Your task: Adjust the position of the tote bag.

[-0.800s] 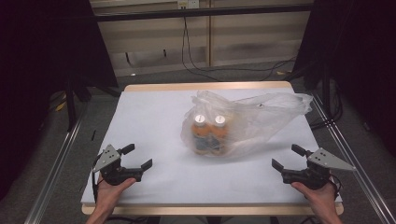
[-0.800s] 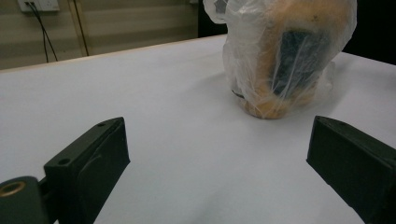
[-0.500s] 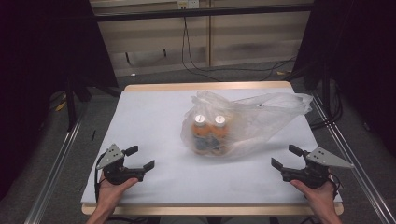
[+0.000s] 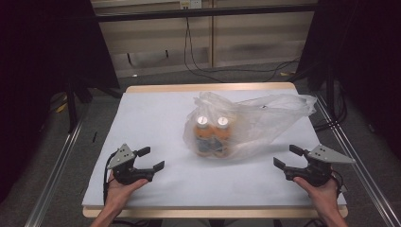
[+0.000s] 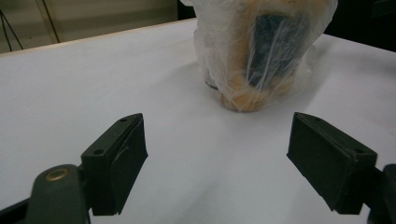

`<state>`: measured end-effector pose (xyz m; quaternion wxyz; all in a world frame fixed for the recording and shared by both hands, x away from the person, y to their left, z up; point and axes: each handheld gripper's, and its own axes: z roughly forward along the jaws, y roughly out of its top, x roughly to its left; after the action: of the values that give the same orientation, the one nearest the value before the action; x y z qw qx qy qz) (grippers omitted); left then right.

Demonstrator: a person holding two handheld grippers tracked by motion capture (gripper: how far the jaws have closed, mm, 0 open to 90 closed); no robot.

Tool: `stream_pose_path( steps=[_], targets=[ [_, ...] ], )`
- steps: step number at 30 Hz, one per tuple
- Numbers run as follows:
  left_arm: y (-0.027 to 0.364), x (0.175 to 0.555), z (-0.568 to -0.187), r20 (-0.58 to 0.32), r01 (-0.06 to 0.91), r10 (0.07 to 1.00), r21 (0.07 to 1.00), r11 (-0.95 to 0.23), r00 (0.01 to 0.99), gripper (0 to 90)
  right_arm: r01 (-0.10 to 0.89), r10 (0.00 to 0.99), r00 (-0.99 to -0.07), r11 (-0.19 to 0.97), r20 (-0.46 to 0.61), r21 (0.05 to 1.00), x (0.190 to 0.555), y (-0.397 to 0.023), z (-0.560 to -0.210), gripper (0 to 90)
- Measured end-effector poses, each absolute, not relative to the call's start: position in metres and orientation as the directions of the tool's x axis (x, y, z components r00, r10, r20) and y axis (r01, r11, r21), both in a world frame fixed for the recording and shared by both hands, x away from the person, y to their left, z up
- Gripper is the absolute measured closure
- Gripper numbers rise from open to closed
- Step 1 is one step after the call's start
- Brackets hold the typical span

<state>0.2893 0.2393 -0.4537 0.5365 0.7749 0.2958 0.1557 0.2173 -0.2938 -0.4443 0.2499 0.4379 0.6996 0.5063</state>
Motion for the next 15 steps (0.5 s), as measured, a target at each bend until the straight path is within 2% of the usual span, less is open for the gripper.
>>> stream_pose_path(
  steps=[9, 15],
  targets=[
    [0.228, 0.304, -0.446, -0.103, 0.305, 0.597, 0.920, -0.248, 0.796, 22.7, 0.403, 0.872, -0.468, 0.071, 0.139, 0.912, 0.229, -0.303, -0.439, 22.6],
    [0.218, 0.319, -0.434, -0.116, 0.305, 0.597, 0.925, -0.226, 0.794, 26.1, 0.420, 0.874, -0.470, 0.099, 0.123, 0.902, 0.237, -0.307, -0.437, 20.9]
  ],
)
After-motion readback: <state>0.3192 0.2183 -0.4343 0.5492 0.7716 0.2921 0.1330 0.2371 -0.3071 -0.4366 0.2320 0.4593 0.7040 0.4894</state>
